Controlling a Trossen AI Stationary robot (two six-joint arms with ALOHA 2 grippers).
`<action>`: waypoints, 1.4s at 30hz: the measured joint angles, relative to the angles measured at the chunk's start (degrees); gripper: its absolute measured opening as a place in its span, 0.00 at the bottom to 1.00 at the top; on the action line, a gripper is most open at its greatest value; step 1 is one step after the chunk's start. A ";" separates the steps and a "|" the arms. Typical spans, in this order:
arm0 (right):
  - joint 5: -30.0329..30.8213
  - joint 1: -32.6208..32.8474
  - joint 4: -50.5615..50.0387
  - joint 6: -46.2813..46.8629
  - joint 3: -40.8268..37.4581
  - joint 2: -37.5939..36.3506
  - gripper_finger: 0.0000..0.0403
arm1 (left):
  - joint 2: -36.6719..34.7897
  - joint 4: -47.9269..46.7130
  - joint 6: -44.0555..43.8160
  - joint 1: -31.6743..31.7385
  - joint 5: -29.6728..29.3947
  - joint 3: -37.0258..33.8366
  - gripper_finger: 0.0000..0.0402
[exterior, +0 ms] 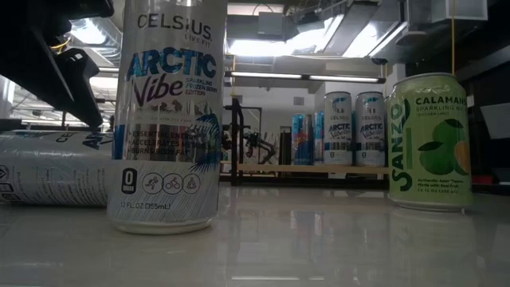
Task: Place canned beverage on shelf
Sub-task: Put the blue soda can on the shelf aligned with the other blue soda cans
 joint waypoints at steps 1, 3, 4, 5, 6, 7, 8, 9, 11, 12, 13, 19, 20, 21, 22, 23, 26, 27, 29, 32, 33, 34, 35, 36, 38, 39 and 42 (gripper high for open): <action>-0.03 -1.29 -0.02 -2.55 0.50 0.00 0.56 | -0.02 0.00 0.00 0.01 -0.04 0.00 0.70; -0.15 -3.66 -0.10 -7.74 1.72 0.02 0.56 | -0.02 0.05 0.00 0.00 -0.05 0.00 0.70; -0.19 -4.97 -0.29 -10.22 2.49 0.02 0.56 | -0.02 0.17 0.00 0.01 -0.05 0.00 0.70; -0.34 -6.23 -0.75 -12.76 3.32 0.02 0.56 | -0.02 0.37 0.00 0.00 -0.05 0.00 0.70; -0.44 -7.44 -1.28 -15.28 4.08 0.01 0.56 | -0.01 0.56 0.00 0.02 -0.05 0.00 0.70; -0.46 -8.73 -1.76 -17.51 4.78 0.01 0.56 | -0.01 0.66 0.00 0.02 -0.05 0.00 0.70; -0.47 -10.06 -2.31 -20.06 5.66 0.02 0.56 | -0.02 0.74 0.00 0.00 -0.05 0.00 0.70; -0.49 -11.31 -2.86 -22.62 6.70 0.02 0.56 | -0.02 0.93 0.00 0.02 -0.05 0.00 0.70; -0.49 -13.72 -4.56 -27.17 8.92 0.00 0.56 | -0.02 1.07 0.00 0.00 -0.11 0.00 0.70; -0.49 -14.96 -5.71 -29.80 9.88 -0.02 0.56 | -0.02 1.13 0.00 0.00 -0.34 0.00 0.70; -0.53 -16.29 -6.80 -32.39 10.88 -0.02 0.56 | -0.02 1.22 0.01 0.01 -0.66 0.00 0.70; -0.51 -23.52 -10.94 -48.83 16.85 -0.04 0.56 | -0.02 2.42 1.65 0.02 -3.09 0.00 0.70; -0.51 -24.71 -10.77 -51.96 17.64 -0.04 0.56 | -0.02 2.68 1.83 0.02 -3.55 0.00 0.70; -0.51 -25.94 -10.53 -55.09 18.46 -0.02 0.56 | -0.02 2.75 1.86 0.01 -4.00 0.00 0.70; -0.51 -27.13 -10.40 -58.11 19.28 -0.02 0.56 | -0.02 2.75 1.84 0.01 -4.21 0.00 0.70; -0.55 -28.37 -10.32 -61.21 19.99 -0.02 0.56 | -0.02 2.78 1.84 0.02 -4.27 0.00 0.70; -1.13 -32.48 -9.28 -70.21 21.79 -0.04 0.56 | -0.02 2.79 1.83 0.02 -4.33 0.00 0.70; -1.17 -33.82 -8.77 -73.03 22.29 -0.02 0.56 | -0.02 2.78 1.81 0.00 -4.33 0.00 0.70; -1.44 -36.70 -7.72 -78.40 23.35 -0.02 0.56 | -0.02 2.78 1.81 0.02 -4.33 0.00 0.70; -2.96 -41.01 -4.62 -86.85 24.36 -0.02 0.56 | -0.02 2.78 1.79 0.00 -4.33 0.00 0.70; -3.63 -42.37 -3.31 -89.56 24.50 -0.02 0.56 | -0.02 2.78 1.79 0.00 -4.33 0.00 0.70; -4.22 -43.73 -2.03 -92.38 24.64 -0.02 0.56 | -0.02 2.80 1.79 0.02 -4.33 0.00 0.70; -4.82 -45.15 -0.64 -95.28 24.76 -0.02 0.56 | -0.02 2.79 1.79 0.02 -4.33 0.00 0.70; -5.35 -46.51 0.93 -97.95 24.78 -0.02 0.56 | -0.02 2.78 1.79 0.02 -4.33 0.00 0.70; -6.02 -49.23 3.97 -103.04 24.81 0.02 0.56 | -0.02 2.80 1.79 0.00 -4.55 0.00 0.70; -6.05 -50.53 5.20 -105.30 24.84 0.36 0.56 | -0.02 2.78 1.78 0.01 -4.78 0.00 0.70; -6.04 -54.57 7.53 -110.89 24.86 1.26 0.56 | -0.02 2.83 1.75 0.02 -5.08 0.00 0.70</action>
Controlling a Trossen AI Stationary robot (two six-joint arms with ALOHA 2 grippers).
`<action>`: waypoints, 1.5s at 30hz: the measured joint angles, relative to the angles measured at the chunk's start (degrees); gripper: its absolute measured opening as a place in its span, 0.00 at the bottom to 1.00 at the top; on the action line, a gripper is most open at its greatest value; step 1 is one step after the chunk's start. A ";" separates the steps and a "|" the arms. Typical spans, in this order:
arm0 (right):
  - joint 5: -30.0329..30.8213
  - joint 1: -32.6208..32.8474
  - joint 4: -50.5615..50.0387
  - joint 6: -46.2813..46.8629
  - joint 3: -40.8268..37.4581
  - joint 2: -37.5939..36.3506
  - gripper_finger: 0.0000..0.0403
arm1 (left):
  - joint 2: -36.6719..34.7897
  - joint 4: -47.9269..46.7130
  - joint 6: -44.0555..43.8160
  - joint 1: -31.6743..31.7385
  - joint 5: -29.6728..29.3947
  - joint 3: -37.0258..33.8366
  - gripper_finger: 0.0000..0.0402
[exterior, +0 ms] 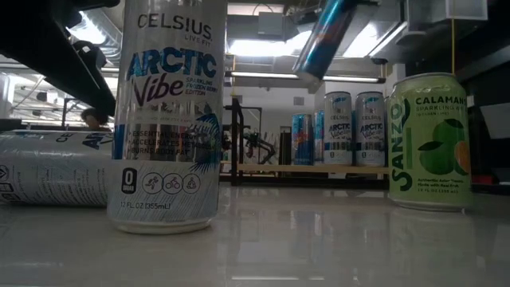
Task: Place canned beverage on shelf
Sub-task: Put the blue soda can on the shelf aligned with the other blue soda cans
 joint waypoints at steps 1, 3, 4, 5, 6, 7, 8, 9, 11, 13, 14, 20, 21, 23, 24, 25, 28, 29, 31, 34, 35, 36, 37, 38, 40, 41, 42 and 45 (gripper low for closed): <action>0.02 -1.28 0.70 -1.52 0.00 0.59 0.56 | 0.00 0.12 -0.26 0.02 -0.01 0.00 0.70; 0.03 -3.86 1.30 -4.42 0.00 1.89 0.56 | 0.00 0.31 -1.57 0.19 -0.14 0.00 0.70; 0.00 -5.07 1.30 -5.60 0.00 2.69 0.56 | 0.00 0.36 -2.24 0.43 -0.32 0.00 0.70; -0.01 -6.27 1.37 -6.83 0.00 3.54 0.56 | 0.00 0.57 -3.10 0.74 -0.42 0.00 0.70; -0.07 -7.40 1.73 -8.05 0.00 4.52 0.56 | -0.03 0.56 -3.66 1.15 -0.46 0.00 0.70; -0.41 -8.47 2.33 -9.62 0.00 5.44 0.56 | -0.09 0.61 -4.53 1.68 -0.47 0.00 0.70; -0.90 -9.57 2.78 -10.95 0.00 6.40 0.56 | -0.11 0.76 -5.46 2.25 -0.48 0.00 0.70; -1.26 -10.61 3.06 -12.02 0.00 7.36 0.56 | -0.11 0.72 -6.33 2.93 -0.46 0.00 0.70; -2.41 -12.52 3.62 -13.29 0.00 9.38 0.56 | -0.11 0.70 -7.24 4.49 -0.48 0.00 0.70; -3.57 -14.16 3.94 -14.61 0.00 11.33 0.56 | -0.11 0.71 -7.30 6.20 -0.29 0.00 0.70; -3.91 -14.88 3.90 -15.46 -0.02 12.29 0.56 | -0.11 0.65 -7.30 7.15 0.06 0.00 0.70; -3.91 -17.27 4.60 -21.13 -0.02 16.48 0.56 | -0.11 0.62 -7.30 11.61 1.60 0.00 0.70; -3.89 -17.27 4.87 -21.70 -0.02 16.94 0.56 | -0.12 0.62 -7.30 12.13 1.60 0.00 0.70; -3.86 -17.25 5.55 -23.32 -0.02 17.65 0.56 | -0.13 0.62 -7.30 12.99 1.62 0.00 0.70; -3.91 -17.20 5.72 -24.17 -0.02 17.94 0.56 | -0.13 0.61 -7.30 13.29 1.64 0.00 0.70; -3.92 -17.10 5.81 -24.62 -0.02 18.16 0.56 | -0.13 0.62 -7.30 13.56 1.62 0.00 0.70; -3.93 -17.06 6.18 -25.30 -0.02 18.89 0.56 | -0.13 0.61 -7.30 14.12 1.66 0.00 0.70; -3.94 -17.06 6.16 -25.32 -0.02 19.05 0.56 | -0.13 0.62 -7.30 14.17 1.66 0.00 0.70; -3.81 -17.10 5.75 -25.31 -0.07 19.11 0.56 | -0.13 0.62 -7.30 14.19 1.70 0.00 0.70; -3.41 -17.10 5.68 -25.34 -0.05 19.09 0.56 | -0.13 0.75 -7.30 14.19 1.73 0.00 0.70; -3.46 -17.10 5.13 -25.32 -0.04 19.09 0.56 | -0.13 0.91 -7.30 14.19 1.73 0.00 0.70; -3.45 -17.10 4.30 -25.30 -0.05 19.09 0.56 | -0.13 1.18 -7.30 14.27 1.66 0.00 0.70; -3.45 -17.10 3.59 -25.30 -0.05 19.09 0.56 | -0.13 1.48 -7.29 14.44 1.58 0.00 0.70; -3.43 -17.10 3.24 -25.30 -0.05 19.10 0.56 | -0.13 1.74 -7.29 14.66 1.54 0.00 0.70; -3.46 -17.10 3.04 -25.30 -0.06 19.33 0.56 | -0.13 2.18 -6.93 15.22 1.47 0.00 0.70; -3.45 -17.09 2.91 -25.30 -0.07 19.38 0.56 | -0.13 2.37 -6.27 15.47 1.42 0.00 0.70; -3.43 -17.09 2.81 -25.30 -0.07 19.39 0.56 | -0.13 2.53 -5.83 15.71 1.37 0.00 0.70; -3.39 -17.10 3.20 -25.30 -0.07 19.39 0.56 | -0.13 2.55 -5.59 16.45 1.41 0.00 0.70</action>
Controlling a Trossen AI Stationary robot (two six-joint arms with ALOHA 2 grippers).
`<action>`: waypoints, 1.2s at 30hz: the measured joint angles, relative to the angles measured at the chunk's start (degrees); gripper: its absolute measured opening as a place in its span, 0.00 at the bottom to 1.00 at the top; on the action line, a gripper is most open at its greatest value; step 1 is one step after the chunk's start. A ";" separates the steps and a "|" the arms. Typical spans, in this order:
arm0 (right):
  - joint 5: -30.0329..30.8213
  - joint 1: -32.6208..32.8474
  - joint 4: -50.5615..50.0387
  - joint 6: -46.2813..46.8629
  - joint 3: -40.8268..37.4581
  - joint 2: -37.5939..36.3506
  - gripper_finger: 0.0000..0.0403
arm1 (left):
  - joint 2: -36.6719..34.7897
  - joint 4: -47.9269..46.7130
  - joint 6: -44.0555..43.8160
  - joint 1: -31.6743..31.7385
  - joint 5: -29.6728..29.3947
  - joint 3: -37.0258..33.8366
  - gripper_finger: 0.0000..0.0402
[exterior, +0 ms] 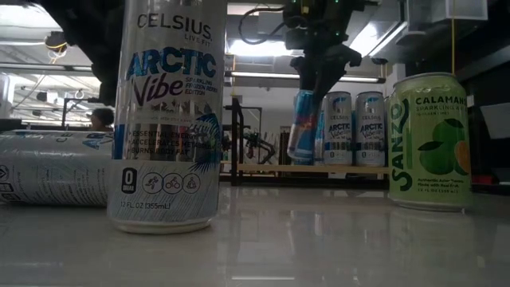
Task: Place canned beverage on shelf
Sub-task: Put the blue soda can on the shelf aligned with the other blue soda cans
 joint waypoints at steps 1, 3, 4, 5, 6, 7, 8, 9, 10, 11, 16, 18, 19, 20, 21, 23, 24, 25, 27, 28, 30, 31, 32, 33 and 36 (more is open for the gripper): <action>0.00 0.00 -0.10 0.00 0.00 0.00 0.56 | 0.00 0.00 -0.02 0.22 0.00 0.00 0.70; -0.02 0.00 -0.37 0.00 0.00 0.00 0.56 | 0.00 0.04 -0.04 0.41 0.01 0.00 0.70; -0.02 0.00 -0.35 0.00 0.00 0.00 0.56 | 0.00 0.11 -0.04 0.47 0.01 0.00 0.70; -0.03 0.00 -0.32 -0.06 0.00 0.00 0.56 | 0.00 0.22 -0.04 0.45 0.03 0.00 0.70; -0.04 0.00 -0.34 -0.23 0.00 0.00 0.56 | 0.00 0.32 -0.04 0.45 0.03 0.00 0.70; -0.04 0.00 -0.35 -0.35 0.00 0.00 0.56 | 0.00 0.38 -0.04 0.44 0.04 0.00 0.70; -0.04 0.00 -0.34 -0.37 0.00 0.00 0.56 | 0.00 0.42 -0.04 0.42 0.10 0.00 0.70; -0.04 0.00 -0.35 -0.38 0.00 0.00 0.56 | 0.00 0.54 -0.04 0.42 0.14 0.00 0.70; -0.04 0.00 -0.37 -0.47 0.00 0.00 0.56 | 0.00 0.80 -0.07 0.42 0.12 0.00 0.70; -0.05 -0.07 -0.37 -0.65 0.00 0.00 0.56 | 0.00 0.95 -0.07 0.42 0.12 0.00 0.70; -2.10 -1.18 -0.35 -1.95 0.00 0.00 0.56 | 0.00 1.11 -0.10 0.42 0.13 0.00 0.70; -2.04 -1.64 -0.32 -1.96 0.00 0.00 0.56 | 0.00 1.10 -0.13 0.42 0.12 0.00 0.70; -2.10 -1.95 -0.32 -1.99 0.00 0.00 0.56 | 0.00 1.11 -0.13 0.42 0.12 0.00 0.70; -2.37 -2.30 -0.32 -1.99 0.00 0.00 0.56 | 0.00 1.10 -0.15 0.42 0.12 0.00 0.70; -2.87 -2.77 -0.34 -1.99 0.00 0.00 0.56 | 0.00 1.11 -0.15 0.42 0.12 0.00 0.70; -3.65 -3.54 -0.26 -1.99 0.02 0.28 0.56 | 0.00 1.10 -0.17 0.42 0.12 0.00 0.70; -3.67 -3.92 -0.23 -1.97 0.02 0.43 0.56 | 0.00 1.11 -0.17 0.42 0.12 0.00 0.70; -3.71 -4.28 -0.27 -1.95 -0.01 0.61 0.56 | 0.00 1.09 -0.17 0.42 0.12 0.00 0.70; -3.90 -4.61 0.08 -1.95 -0.02 1.04 0.56 | 0.00 1.11 -0.17 0.42 0.12 0.00 0.70; -3.95 -4.62 0.40 -1.95 -0.02 1.09 0.56 | 0.00 1.11 -0.17 0.42 0.12 0.00 0.70; -3.82 -4.63 0.28 -1.95 -0.02 1.11 0.56 | 0.00 1.11 -0.17 0.42 0.12 0.00 0.70; -3.76 -4.54 0.16 -1.97 -0.02 1.11 0.56 | 0.00 1.11 -0.17 0.42 0.12 0.00 0.70; -3.90 -4.52 0.22 -2.01 -0.02 1.11 0.56 | 0.00 1.11 -0.17 0.42 0.12 0.00 0.70; -4.08 -4.49 0.28 -2.03 -0.02 1.11 0.56 | 0.00 1.11 -0.17 0.42 0.12 0.00 0.70; -4.55 -4.48 0.19 -2.05 -0.02 1.20 0.56 | 0.00 1.11 -0.17 0.42 0.11 0.00 0.70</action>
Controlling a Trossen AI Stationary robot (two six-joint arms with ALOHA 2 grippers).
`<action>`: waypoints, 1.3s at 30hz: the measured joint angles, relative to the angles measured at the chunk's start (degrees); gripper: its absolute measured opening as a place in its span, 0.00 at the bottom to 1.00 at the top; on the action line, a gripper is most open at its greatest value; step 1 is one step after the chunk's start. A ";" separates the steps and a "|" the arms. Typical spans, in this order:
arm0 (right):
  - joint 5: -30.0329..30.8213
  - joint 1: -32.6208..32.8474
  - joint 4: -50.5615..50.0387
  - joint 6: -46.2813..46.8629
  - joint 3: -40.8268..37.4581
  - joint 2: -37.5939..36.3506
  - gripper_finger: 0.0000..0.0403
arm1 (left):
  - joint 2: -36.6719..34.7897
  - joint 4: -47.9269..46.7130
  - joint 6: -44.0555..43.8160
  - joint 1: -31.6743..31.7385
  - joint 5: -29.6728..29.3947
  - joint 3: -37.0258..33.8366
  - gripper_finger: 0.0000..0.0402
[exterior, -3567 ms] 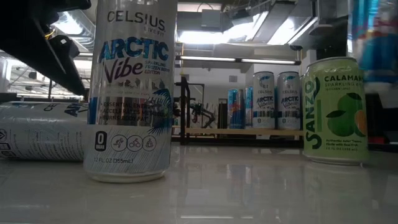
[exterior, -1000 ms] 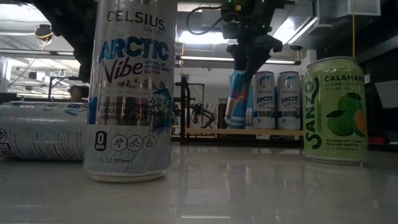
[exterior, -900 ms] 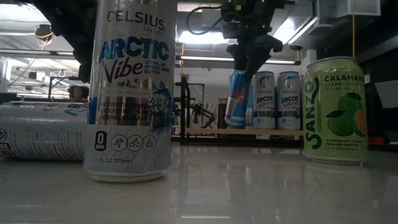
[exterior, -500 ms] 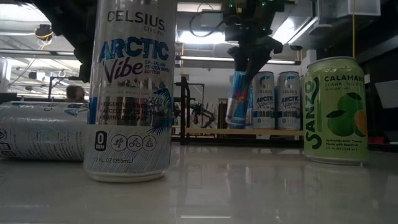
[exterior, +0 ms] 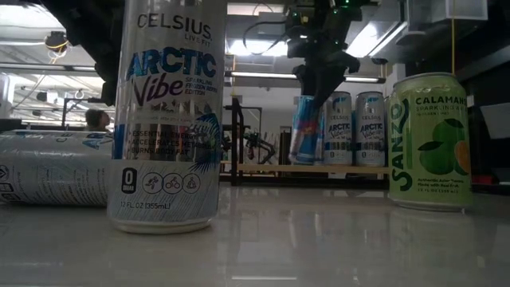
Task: Place canned beverage on shelf
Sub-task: Put the blue soda can on the shelf aligned with the other blue soda cans
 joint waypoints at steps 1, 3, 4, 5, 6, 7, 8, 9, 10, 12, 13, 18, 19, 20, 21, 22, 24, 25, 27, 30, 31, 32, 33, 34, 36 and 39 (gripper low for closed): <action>-0.05 0.00 0.05 0.00 0.02 0.18 0.56 | 0.00 0.00 0.00 0.00 0.00 0.00 0.70; -0.08 -0.02 0.00 -0.02 0.00 0.45 0.56 | 0.00 0.00 0.00 0.00 -0.01 0.00 0.70; -0.05 -0.02 0.08 -0.02 0.02 0.66 0.56 | 0.00 0.00 0.00 0.00 -0.01 0.00 0.70; -0.04 -0.02 0.15 -0.02 0.05 0.80 0.56 | 0.00 0.01 0.00 0.00 -0.01 0.00 0.70; -0.08 -0.02 0.25 -0.02 0.10 0.85 0.56 | 0.00 0.02 0.00 0.00 -0.01 0.00 0.70; -0.02 -0.02 0.14 -0.04 0.09 1.02 0.56 | 0.00 0.04 0.00 0.00 -0.01 0.00 0.70; 0.06 -0.02 0.30 -0.04 0.15 1.24 0.56 | 0.00 0.14 0.00 0.00 -0.01 0.00 0.70; 0.16 -0.02 0.45 -0.04 0.20 1.29 0.56 | 0.00 0.18 0.00 0.00 -0.01 0.00 0.70; 0.40 0.00 0.43 -0.03 0.20 1.31 0.56 | 0.00 0.19 0.00 0.00 -0.01 0.00 0.70; 0.48 0.00 0.47 -0.04 0.20 1.32 0.57 | 0.00 0.44 0.00 0.00 -0.01 0.00 0.70; 0.45 -0.02 0.51 -0.02 0.20 1.34 0.57 | 0.00 0.43 0.00 0.00 -0.01 0.00 0.70; 0.51 0.00 0.53 -0.04 0.17 1.38 0.60 | 0.00 0.44 0.00 0.00 -0.01 0.00 0.70; 0.51 -0.01 0.55 -0.04 0.17 1.38 0.60 | 0.00 0.43 0.00 0.00 -0.01 0.00 0.70; 0.51 -0.01 0.56 -0.02 0.16 1.41 0.61 | 0.00 0.42 0.00 0.00 -0.01 0.00 0.70; 0.51 -0.01 0.60 -0.04 0.15 1.42 0.62 | 0.00 0.42 0.00 0.00 -0.01 0.00 0.70; 0.51 0.00 0.62 -0.04 0.13 1.43 0.63 | 0.00 0.42 0.00 0.00 -0.01 0.00 0.70; 0.55 0.00 0.69 -0.04 0.13 1.47 0.64 | 0.00 0.42 0.00 0.00 -0.01 0.00 0.70; 0.59 -0.02 0.69 -0.04 0.11 1.47 0.64 | 0.00 0.42 0.00 0.00 -0.01 0.00 0.70; 0.73 -0.02 0.88 -0.05 0.07 1.49 0.65 | 0.00 0.42 0.00 0.00 -0.01 0.00 0.70; 0.84 -0.02 1.63 -0.05 0.04 1.56 0.65 | 0.00 0.39 0.00 0.00 -0.01 0.00 0.70; 0.81 -0.02 1.92 -0.04 0.00 1.58 0.65 | 0.00 0.39 0.00 0.00 -0.01 0.00 0.70; 0.81 -0.02 2.19 -0.04 0.00 1.58 0.65 | 0.00 0.39 0.00 0.00 -0.01 0.00 0.70; 0.80 0.00 2.47 -0.04 -0.02 1.60 0.65 | 0.00 0.39 0.00 0.00 -0.01 0.00 0.70; 0.71 0.00 2.79 -0.04 -0.03 1.60 0.65 | 0.00 0.39 0.00 0.00 -0.01 0.00 0.70; 0.57 -0.02 3.04 -0.04 -0.04 1.62 0.65 | 0.00 0.39 0.00 0.00 -0.01 0.00 0.70; 0.60 -0.02 3.05 -0.04 -0.04 1.62 0.65 | 0.00 0.37 0.01 0.00 -0.01 0.00 0.70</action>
